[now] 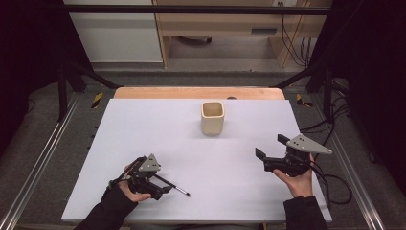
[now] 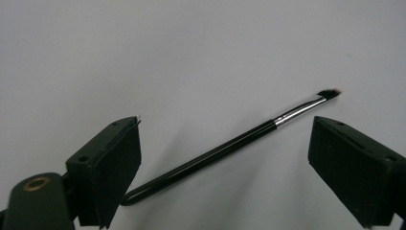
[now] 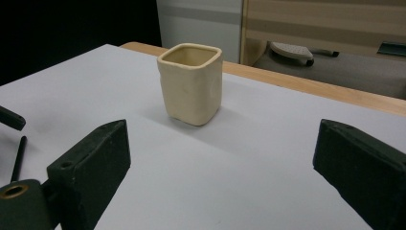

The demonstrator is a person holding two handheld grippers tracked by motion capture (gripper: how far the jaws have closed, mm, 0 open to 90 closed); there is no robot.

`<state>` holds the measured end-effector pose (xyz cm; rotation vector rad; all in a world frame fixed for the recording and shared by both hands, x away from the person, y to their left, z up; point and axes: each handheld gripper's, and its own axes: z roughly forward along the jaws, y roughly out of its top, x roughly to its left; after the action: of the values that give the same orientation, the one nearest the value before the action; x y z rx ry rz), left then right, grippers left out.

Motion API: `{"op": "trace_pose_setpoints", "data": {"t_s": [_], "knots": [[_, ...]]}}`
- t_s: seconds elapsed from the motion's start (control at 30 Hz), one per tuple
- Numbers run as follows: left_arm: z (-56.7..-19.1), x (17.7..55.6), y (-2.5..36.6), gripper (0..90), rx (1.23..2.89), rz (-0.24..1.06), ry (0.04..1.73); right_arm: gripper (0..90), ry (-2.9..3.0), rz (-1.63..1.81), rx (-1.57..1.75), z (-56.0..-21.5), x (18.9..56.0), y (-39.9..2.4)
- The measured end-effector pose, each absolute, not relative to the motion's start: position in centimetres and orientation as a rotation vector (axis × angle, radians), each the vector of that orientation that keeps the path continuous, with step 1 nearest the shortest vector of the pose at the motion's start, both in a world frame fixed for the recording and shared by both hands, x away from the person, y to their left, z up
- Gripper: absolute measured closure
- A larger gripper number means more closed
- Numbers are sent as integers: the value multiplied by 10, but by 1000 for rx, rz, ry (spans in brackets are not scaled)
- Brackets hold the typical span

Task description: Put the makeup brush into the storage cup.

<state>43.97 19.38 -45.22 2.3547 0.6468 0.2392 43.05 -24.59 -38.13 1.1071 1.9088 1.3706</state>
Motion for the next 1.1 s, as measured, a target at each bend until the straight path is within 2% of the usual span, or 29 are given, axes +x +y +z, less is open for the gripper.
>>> {"op": "trace_pose_setpoints", "data": {"t_s": [0.27, 0.57, 1.1], "knots": [[-464, 437, 183, 225, 2444, 216, 566, 57, 1915, 1368, 1109, -382, 431, -245], [-466, 437, 181, 315, 2465, 231, 562, 58, 1928, 1356, 1110, -385, 432, -242], [-465, 436, 180, 408, 2478, 230, 579, 58, 1929, 1349, 1115, -385, 433, -242]]}}
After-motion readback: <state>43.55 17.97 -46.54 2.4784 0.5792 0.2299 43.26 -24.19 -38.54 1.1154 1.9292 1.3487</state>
